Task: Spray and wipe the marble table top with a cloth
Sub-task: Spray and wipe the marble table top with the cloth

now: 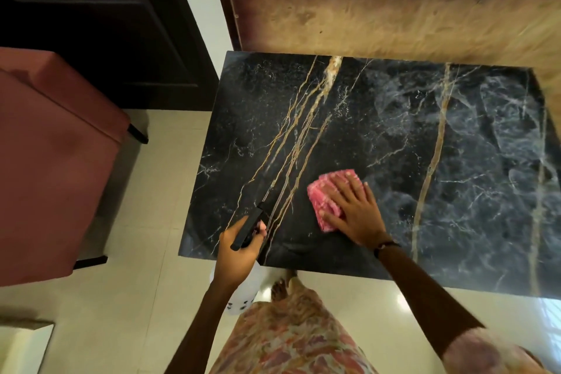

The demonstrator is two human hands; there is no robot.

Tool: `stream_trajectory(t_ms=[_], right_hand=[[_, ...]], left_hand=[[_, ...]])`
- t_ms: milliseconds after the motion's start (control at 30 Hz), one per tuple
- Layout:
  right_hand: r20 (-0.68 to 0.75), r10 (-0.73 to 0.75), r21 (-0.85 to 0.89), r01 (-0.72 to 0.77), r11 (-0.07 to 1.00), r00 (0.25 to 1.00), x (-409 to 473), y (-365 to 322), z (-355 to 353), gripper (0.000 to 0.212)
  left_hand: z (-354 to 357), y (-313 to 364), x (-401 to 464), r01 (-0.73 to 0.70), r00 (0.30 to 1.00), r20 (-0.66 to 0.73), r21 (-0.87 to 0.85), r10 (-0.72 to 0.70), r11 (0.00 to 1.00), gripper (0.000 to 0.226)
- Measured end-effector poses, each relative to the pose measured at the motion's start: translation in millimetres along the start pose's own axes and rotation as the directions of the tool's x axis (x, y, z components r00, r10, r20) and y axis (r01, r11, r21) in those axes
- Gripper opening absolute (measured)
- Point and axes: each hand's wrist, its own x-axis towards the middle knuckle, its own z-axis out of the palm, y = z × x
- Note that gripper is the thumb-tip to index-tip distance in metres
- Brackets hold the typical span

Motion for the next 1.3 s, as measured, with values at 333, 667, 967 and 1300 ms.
stream_trajectory(t_ms=[333, 667, 967, 1300], right_hand=[[0.022, -0.157, 0.167, 0.151, 0.974, 0.987, 22, -164, 29, 0.059], [0.013, -0.195, 0.001, 0.195, 0.981, 0.981, -69, -71, 30, 0.063], [0.034, 0.193, 0.06, -0.195, 0.979, 0.981, -24, -65, 9, 0.069], [0.014, -0.182, -0.038, 0.182, 0.983, 0.983, -99, -66, 30, 0.059]], left_hand=[[-10, -11, -26, 0.045, 0.996, -0.079, 0.04, -0.042, 0.998, 0.03], [-19, -15, -37, 0.035, 0.998, -0.047, -0.053, -0.037, 0.998, 0.022], [-23, -23, -42, 0.018, 0.999, -0.048, -0.066, -0.021, 0.998, 0.017], [1, -16, -42, -0.012, 0.999, 0.045, -0.027, 0.013, 1.0, 0.017]])
